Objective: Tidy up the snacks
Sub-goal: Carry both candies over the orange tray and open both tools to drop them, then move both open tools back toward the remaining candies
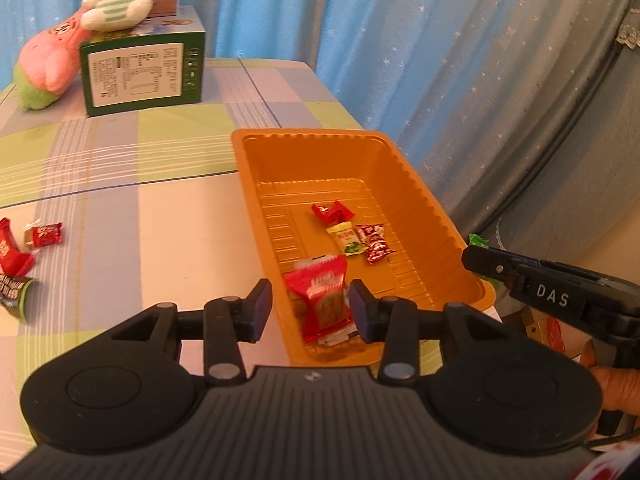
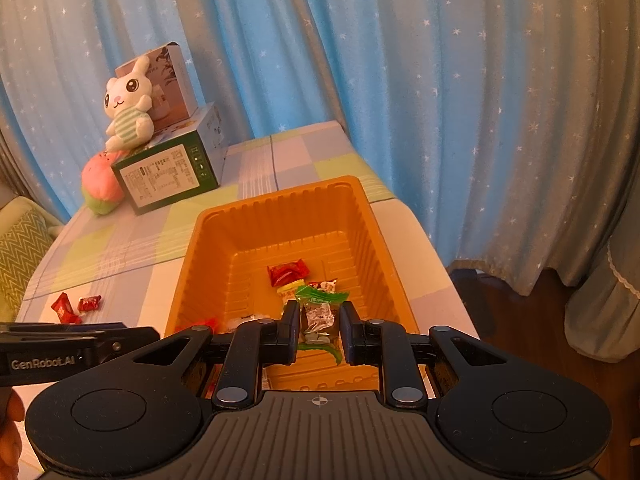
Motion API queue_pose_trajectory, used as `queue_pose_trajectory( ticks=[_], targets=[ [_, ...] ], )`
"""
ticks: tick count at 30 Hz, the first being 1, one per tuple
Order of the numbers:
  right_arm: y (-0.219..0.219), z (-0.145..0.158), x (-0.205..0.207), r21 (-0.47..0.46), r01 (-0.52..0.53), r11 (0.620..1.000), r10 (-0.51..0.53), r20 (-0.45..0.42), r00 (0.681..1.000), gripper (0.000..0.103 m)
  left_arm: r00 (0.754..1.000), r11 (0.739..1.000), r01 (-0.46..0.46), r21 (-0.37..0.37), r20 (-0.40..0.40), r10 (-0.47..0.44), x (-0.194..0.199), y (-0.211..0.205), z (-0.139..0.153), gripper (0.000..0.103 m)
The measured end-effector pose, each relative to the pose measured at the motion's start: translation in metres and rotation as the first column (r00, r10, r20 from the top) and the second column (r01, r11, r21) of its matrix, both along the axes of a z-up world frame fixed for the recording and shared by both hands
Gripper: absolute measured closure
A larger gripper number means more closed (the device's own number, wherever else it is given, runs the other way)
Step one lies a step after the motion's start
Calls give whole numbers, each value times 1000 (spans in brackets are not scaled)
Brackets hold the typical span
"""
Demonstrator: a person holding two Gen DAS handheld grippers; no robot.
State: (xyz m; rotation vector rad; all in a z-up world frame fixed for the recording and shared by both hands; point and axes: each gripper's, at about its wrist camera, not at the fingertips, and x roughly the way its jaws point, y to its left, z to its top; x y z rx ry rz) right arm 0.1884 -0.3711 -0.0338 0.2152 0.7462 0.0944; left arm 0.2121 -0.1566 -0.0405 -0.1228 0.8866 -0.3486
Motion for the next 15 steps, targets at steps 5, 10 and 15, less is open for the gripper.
queue_pose_trajectory(
  ticks=[5,10,15],
  targets=[
    [5,1,4,3,-9,1000,9,6,1000,82,1000,1000,-19,-15,6,19,-3,10,3,64],
    [9,0,11,40,-24,999,23,15,1000,81,999,999,-34,-17,14,34,-7,16,5,63],
    [5,-3,13,93,-2,996,2,1,1000,50,999,999,-41,-15,25,41,-15,21,9,59]
  ],
)
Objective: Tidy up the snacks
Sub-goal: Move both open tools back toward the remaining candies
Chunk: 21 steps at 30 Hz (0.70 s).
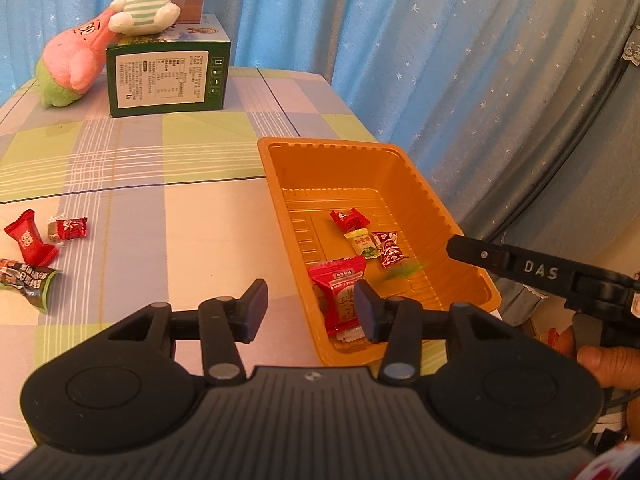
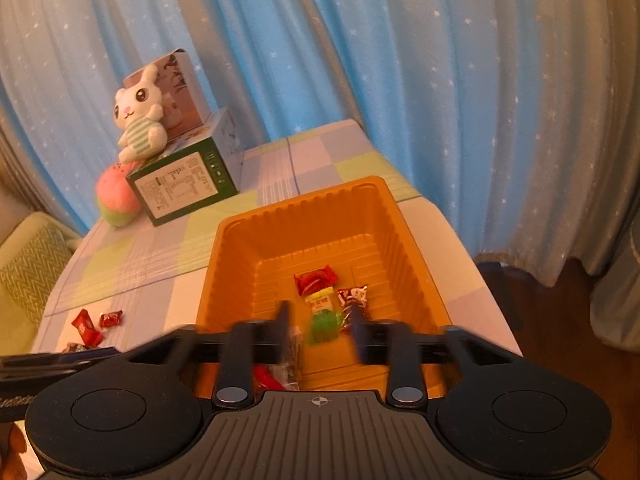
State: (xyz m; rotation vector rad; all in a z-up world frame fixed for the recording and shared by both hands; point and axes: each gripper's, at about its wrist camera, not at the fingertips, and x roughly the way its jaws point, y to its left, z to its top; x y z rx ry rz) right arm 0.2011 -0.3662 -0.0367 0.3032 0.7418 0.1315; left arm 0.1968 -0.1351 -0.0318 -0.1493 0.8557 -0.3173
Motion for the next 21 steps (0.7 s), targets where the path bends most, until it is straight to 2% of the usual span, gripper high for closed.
queue_pose_trajectory(
  ticks=[10,17,21],
  targets=[
    [-9,10,-35,36,55,998,-55,-6,998,50,1000,1000,-22,-9,21,23,-25,11,8,56],
    [1,17,-68,57,73,996,-72,-13,997,50,999,999,-34,-7,33,34,-51,23,13,53],
    [14,19,-84,48,50,998,-49,-14,999,50,998,999,-55,-3,35,55,-67,37,14,52]
  ],
)
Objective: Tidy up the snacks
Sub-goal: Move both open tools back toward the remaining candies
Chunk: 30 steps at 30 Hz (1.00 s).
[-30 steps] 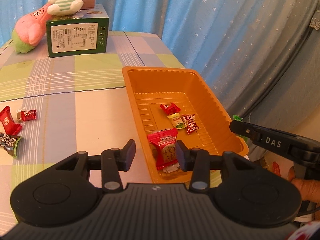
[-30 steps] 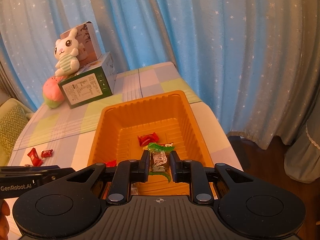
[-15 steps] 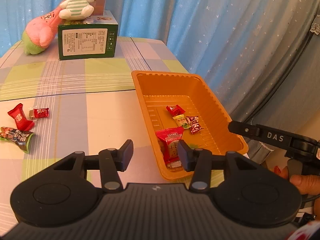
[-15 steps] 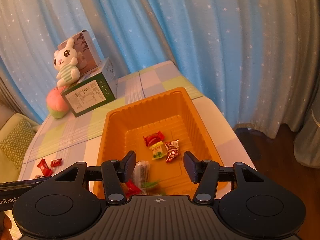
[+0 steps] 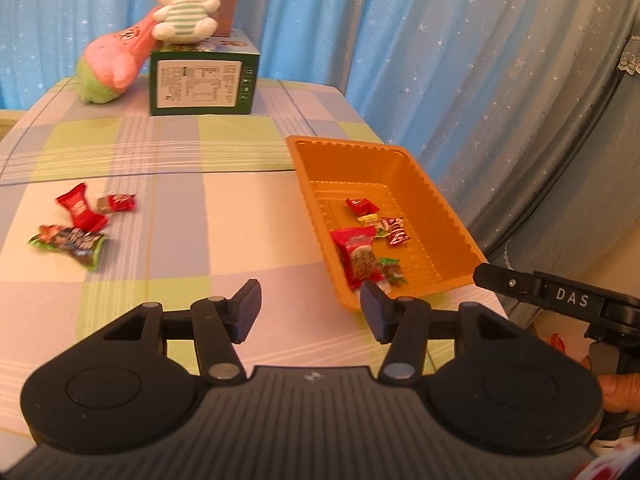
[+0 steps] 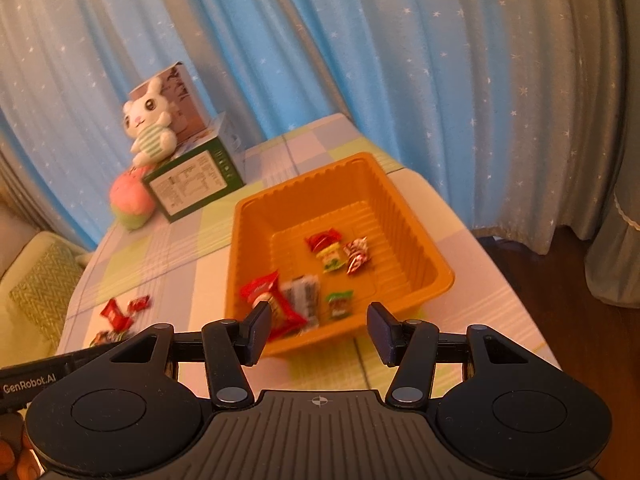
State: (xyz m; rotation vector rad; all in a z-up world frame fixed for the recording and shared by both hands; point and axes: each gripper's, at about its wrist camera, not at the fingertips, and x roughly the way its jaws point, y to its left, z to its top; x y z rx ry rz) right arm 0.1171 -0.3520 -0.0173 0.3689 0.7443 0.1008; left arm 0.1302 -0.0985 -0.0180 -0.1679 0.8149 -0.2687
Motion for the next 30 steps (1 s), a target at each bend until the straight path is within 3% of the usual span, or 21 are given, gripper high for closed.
queue_pose_trajectory(
  ticks=[17,30],
  targets=[
    [61,11,-26,-17,-110,994,110,15,994,50,993,993,-114,21,21,114,-46,66,12,48],
    [90,23,-35,-28,-186,982,188,47,981,50,980,980,-197,32,46,195,-69,93,29,44]
  ],
)
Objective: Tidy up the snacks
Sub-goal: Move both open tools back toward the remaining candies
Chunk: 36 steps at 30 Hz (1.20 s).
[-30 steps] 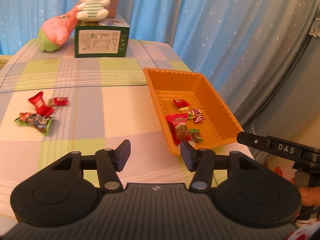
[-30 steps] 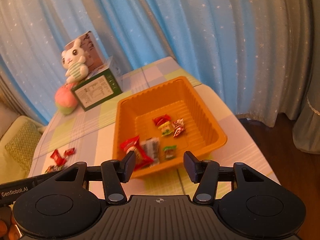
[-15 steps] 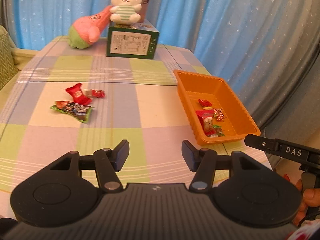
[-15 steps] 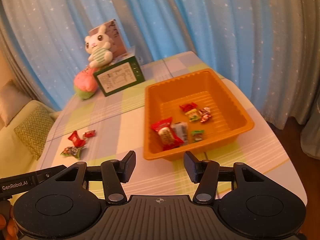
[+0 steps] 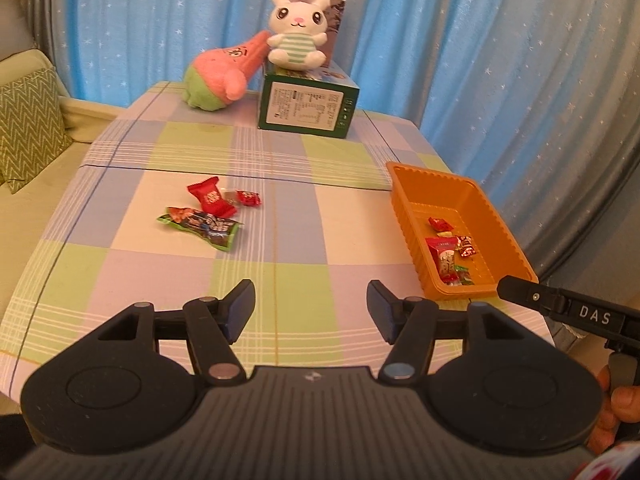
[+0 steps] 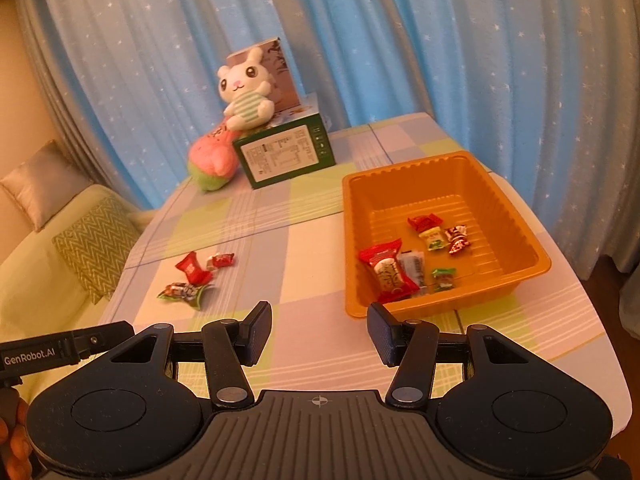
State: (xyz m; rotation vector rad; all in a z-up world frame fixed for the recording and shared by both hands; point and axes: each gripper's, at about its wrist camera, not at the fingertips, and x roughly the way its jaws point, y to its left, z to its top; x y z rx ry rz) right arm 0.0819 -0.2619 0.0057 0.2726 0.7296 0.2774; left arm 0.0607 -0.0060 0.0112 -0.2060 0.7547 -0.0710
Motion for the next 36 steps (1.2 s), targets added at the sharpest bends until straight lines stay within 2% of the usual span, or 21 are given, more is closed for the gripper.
queue_pose_trajectory(
  ticks=[12,19,28,36],
  targets=[
    [19,13,-8,-50,-31,998,33,33,999,50,998,998,-56,-31,21,57,-5,29,6,41],
    [35,11,-6,-73,-62,995,65,44,997,50,995,994,-99,-40,4,99,2,51,-5,41],
    [63,-17,27,-78,-148,986,150,21,988,50,982,981,-187,-45,-49,184,38,81,-39,41],
    [89,-52,69,-87,-210,974,210,-10,978,50,968,967,-244,-79,-87,237,83,98,-75,42]
  ],
)
